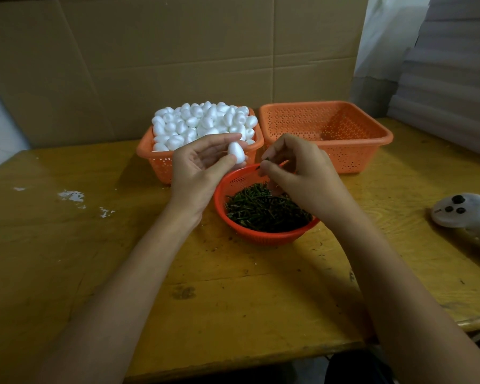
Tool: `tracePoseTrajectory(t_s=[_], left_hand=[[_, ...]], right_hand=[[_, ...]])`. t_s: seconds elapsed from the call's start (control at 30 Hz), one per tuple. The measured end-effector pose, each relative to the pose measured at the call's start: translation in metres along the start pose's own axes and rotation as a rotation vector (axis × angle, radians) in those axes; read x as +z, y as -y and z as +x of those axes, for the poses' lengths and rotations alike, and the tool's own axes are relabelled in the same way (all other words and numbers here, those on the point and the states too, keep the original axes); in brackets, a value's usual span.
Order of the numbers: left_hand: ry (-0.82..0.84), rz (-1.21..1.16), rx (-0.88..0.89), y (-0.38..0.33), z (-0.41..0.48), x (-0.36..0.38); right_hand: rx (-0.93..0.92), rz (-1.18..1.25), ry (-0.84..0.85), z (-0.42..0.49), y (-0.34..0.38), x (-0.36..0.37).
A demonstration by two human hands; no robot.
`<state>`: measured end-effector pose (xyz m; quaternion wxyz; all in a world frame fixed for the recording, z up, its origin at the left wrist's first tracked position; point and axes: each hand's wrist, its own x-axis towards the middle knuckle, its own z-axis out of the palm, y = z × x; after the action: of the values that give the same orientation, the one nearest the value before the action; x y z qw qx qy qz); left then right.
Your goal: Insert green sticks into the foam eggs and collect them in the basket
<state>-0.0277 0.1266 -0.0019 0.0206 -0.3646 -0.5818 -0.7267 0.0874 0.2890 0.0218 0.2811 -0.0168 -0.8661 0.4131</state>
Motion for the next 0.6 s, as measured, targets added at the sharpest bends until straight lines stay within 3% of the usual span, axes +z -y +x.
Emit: tracePoseTrajectory(t_s=[0.27, 0.6], left_hand=[[-0.026, -0.047, -0.004, -0.0027, 0.0006, 0.0], [-0.046, -0.125, -0.054, -0.0066, -0.0002, 0.0011]], right_hand=[[0.025, 0.173, 0.037, -0.0006, -0.0012, 0.0004], [-0.026, 0.157, -0.026, -0.0017, 0.0, -0.0006]])
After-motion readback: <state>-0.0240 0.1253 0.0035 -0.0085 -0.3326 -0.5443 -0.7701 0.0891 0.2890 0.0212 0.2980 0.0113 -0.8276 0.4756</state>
